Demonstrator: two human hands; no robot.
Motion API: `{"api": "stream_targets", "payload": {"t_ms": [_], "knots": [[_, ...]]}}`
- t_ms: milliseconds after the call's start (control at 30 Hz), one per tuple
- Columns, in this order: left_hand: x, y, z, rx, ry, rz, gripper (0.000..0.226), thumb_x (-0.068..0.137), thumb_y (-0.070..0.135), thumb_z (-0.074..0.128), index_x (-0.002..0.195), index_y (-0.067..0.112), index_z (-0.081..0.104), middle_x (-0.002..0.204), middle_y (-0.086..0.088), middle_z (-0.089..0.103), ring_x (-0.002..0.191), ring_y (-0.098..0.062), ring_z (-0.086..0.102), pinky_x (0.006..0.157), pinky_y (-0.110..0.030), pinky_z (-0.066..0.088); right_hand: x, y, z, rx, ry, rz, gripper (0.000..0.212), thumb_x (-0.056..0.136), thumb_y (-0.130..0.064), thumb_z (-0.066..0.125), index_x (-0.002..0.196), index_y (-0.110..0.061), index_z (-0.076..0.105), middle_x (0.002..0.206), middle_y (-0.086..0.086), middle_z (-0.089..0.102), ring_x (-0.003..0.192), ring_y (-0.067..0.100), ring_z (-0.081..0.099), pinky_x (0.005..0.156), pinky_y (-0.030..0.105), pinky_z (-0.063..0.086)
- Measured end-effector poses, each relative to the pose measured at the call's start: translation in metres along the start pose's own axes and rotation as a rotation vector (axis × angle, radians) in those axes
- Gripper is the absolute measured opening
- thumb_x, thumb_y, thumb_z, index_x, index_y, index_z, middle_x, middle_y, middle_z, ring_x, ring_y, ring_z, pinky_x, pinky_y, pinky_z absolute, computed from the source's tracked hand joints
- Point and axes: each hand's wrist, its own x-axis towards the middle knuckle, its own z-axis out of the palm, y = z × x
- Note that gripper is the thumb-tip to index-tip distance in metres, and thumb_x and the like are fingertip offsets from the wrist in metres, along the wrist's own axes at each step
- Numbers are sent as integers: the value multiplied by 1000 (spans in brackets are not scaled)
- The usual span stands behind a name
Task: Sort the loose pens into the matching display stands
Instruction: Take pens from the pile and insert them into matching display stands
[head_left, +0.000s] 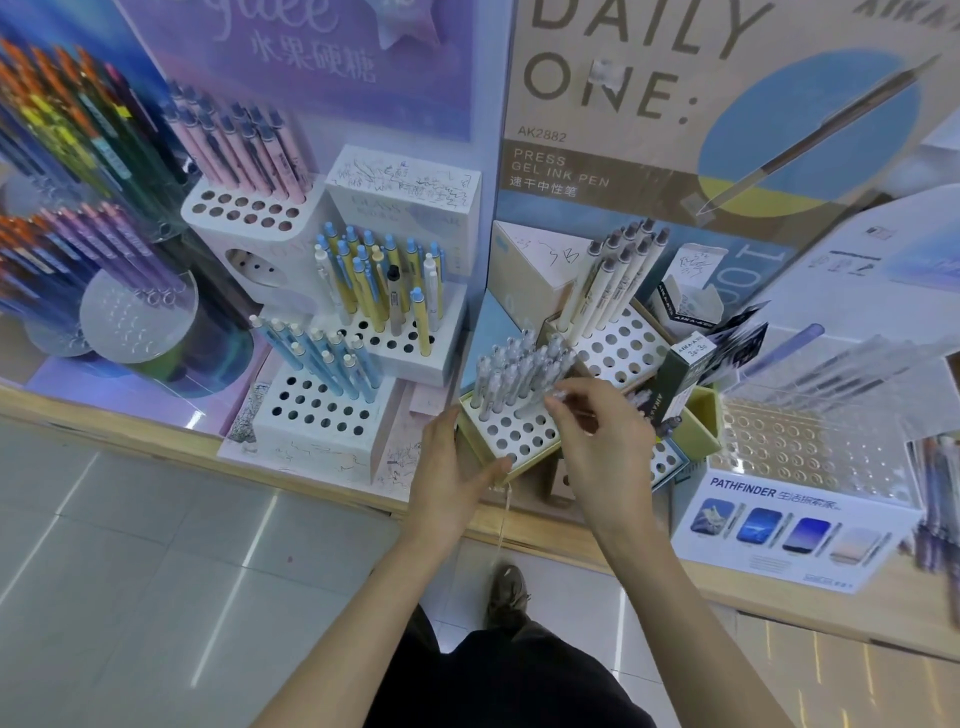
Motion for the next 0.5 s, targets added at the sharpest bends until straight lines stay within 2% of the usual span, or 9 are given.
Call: {"api": "stream_targets", "payload": {"t_ms": [100, 233, 367, 500], "knots": [[2, -5, 2, -75, -38, -34, 71, 79, 27, 76, 134, 38, 34, 126, 16, 45, 120, -5, 44, 102, -28, 38, -4, 0, 11, -19, -2, -1, 11, 84, -9, 70, 94, -6, 65, 87, 2, 65, 79, 4, 57, 71, 10, 45], [4, -11, 5, -183, -70, -54, 74, 72, 43, 75, 138, 35, 40, 129, 5, 58, 120, -14, 55, 102, -45, 45, -3, -7, 25, -62, 107, -29, 11, 82, -5, 71, 91, -3, 65, 83, 5, 64, 71, 7, 56, 70, 14, 44], [3, -9, 6, -274, -82, -47, 76, 72, 38, 73, 139, 30, 39, 131, 2, 57, 122, -13, 55, 105, -45, 43, 1, -10, 37, -123, 129, -39, 9, 82, -5, 71, 85, -2, 63, 81, 10, 61, 68, 20, 57, 62, 21, 41], [1, -7, 9, -339, -77, -74, 70, 78, 22, 72, 140, 31, 39, 131, 6, 58, 123, -11, 54, 102, -39, 44, 0, -6, 37, -144, 124, -37, 12, 83, -6, 70, 83, -2, 59, 80, 11, 59, 68, 23, 56, 59, 21, 37]]}}
